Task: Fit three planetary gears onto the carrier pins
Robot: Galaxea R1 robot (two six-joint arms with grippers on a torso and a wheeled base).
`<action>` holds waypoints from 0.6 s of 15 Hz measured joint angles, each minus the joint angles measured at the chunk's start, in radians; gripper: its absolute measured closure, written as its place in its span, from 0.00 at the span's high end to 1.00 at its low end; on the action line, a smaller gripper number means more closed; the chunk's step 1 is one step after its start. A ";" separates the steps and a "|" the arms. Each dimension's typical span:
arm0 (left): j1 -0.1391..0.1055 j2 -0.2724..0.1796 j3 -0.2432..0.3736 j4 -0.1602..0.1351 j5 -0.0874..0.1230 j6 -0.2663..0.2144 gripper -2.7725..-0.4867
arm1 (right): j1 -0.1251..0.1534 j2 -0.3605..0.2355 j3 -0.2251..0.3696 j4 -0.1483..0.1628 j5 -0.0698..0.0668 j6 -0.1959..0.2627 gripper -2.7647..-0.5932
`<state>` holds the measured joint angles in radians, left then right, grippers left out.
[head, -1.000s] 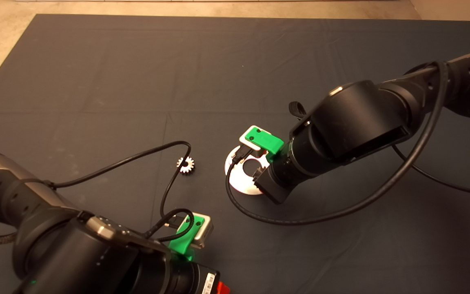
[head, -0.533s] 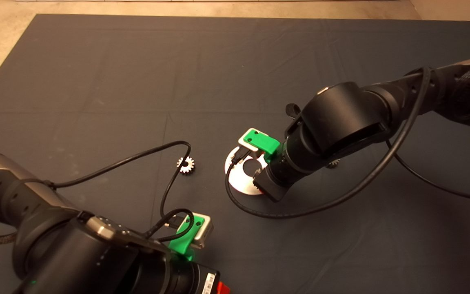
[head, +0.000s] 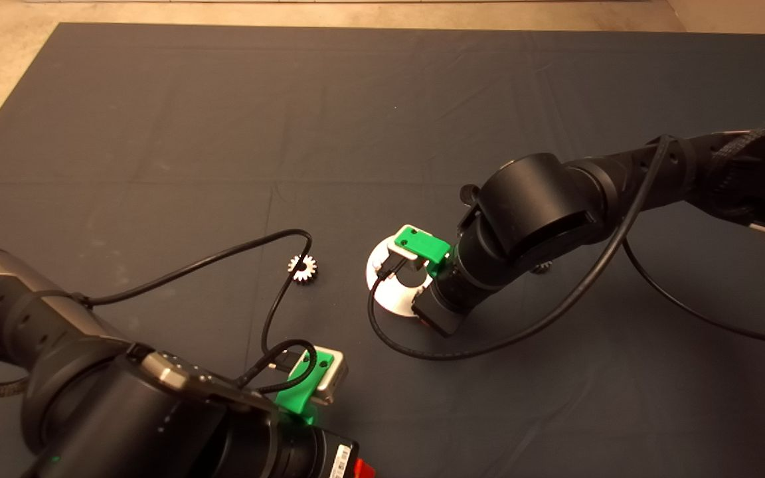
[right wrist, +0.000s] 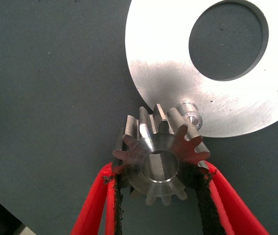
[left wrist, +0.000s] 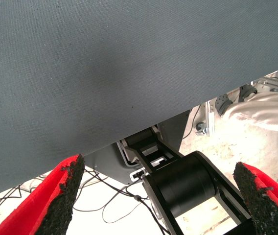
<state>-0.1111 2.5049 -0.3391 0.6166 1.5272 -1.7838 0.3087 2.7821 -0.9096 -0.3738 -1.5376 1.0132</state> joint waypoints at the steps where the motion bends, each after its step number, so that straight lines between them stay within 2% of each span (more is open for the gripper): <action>1: 0.000 0.000 0.000 0.000 0.000 0.000 0.74 | -0.001 0.000 -0.003 0.000 0.000 -0.015 0.10; 9: 0.000 0.000 0.000 0.000 0.000 0.000 0.74 | -0.001 0.000 -0.061 -0.003 0.001 -0.127 0.10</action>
<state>-0.1111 2.5045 -0.3391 0.6166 1.5271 -1.7837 0.3079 2.7821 -0.9706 -0.3770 -1.5370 0.8866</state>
